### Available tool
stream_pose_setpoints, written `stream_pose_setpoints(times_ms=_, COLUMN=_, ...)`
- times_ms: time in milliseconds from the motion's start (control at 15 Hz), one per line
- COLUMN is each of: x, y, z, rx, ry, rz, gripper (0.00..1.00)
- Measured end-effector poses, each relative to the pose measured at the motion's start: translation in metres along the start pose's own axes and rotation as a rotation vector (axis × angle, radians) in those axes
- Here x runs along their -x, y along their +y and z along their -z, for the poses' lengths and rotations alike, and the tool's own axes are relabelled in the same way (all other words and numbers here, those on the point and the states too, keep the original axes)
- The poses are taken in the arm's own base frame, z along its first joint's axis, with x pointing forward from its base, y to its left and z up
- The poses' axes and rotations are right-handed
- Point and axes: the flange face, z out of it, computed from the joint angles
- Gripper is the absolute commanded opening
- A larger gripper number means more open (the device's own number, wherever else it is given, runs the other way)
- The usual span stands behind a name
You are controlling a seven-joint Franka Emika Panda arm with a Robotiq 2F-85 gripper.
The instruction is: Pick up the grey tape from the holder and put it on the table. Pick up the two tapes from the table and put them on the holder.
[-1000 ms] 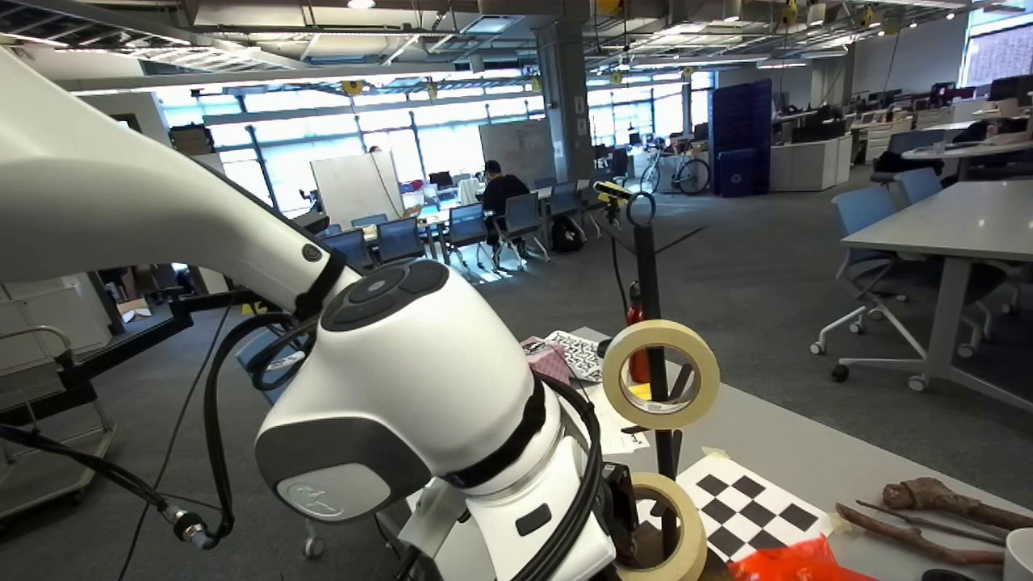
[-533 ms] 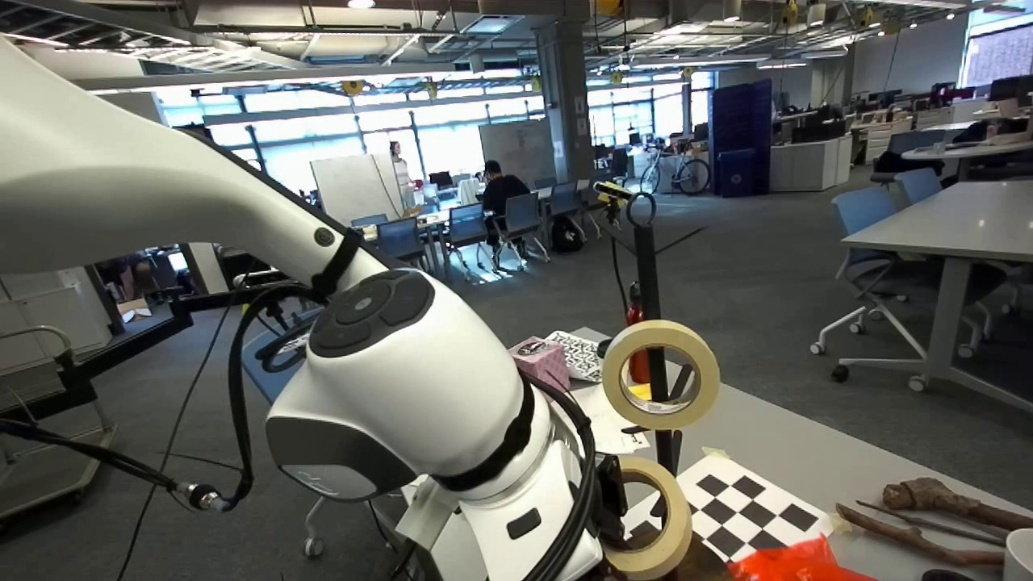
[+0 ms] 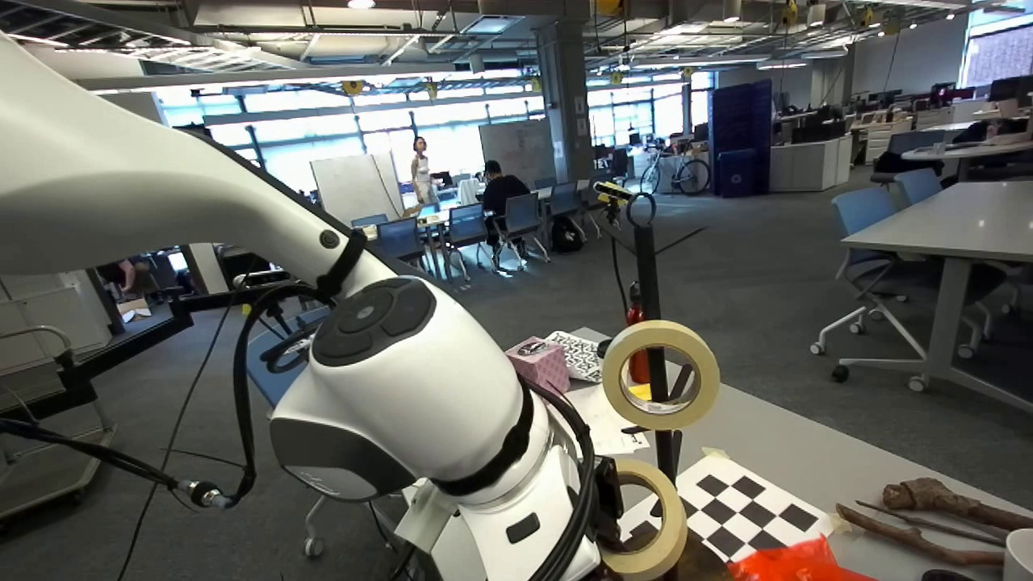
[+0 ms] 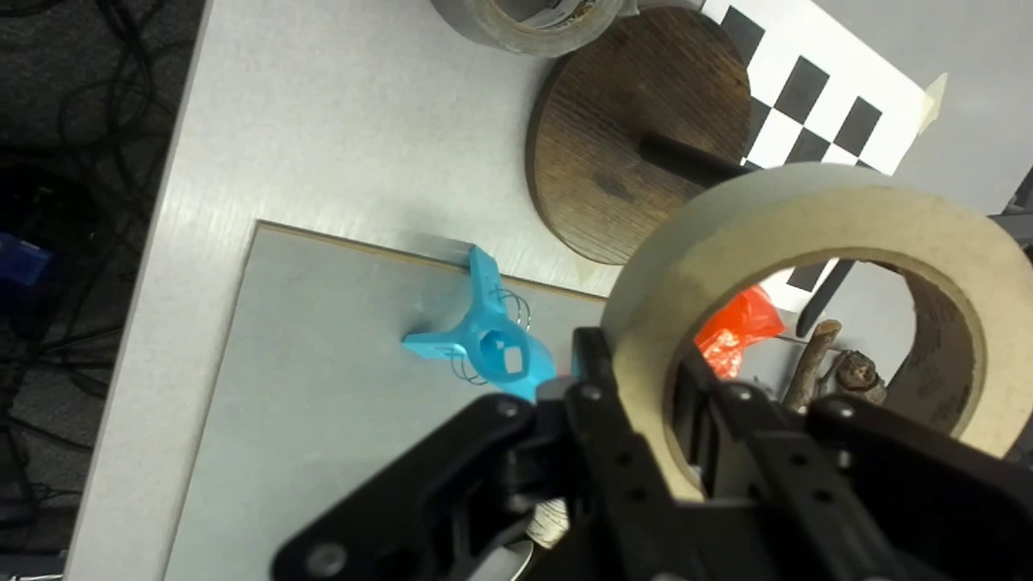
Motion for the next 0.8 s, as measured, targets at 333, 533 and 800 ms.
stream_pose_setpoints(times_ms=333, x=0.0, y=0.003, z=-0.009, rx=0.02, ry=-0.007, rz=0.0, gripper=0.05)
stream_pose_setpoints(times_ms=533, x=-0.002, y=0.001, z=-0.013, rx=0.025, ry=-0.007, rz=-0.001, gripper=0.05)
stream_pose_setpoints(times_ms=800, x=-0.003, y=-0.004, z=-0.017, rx=0.023, ry=-0.007, rz=-0.007, gripper=0.05)
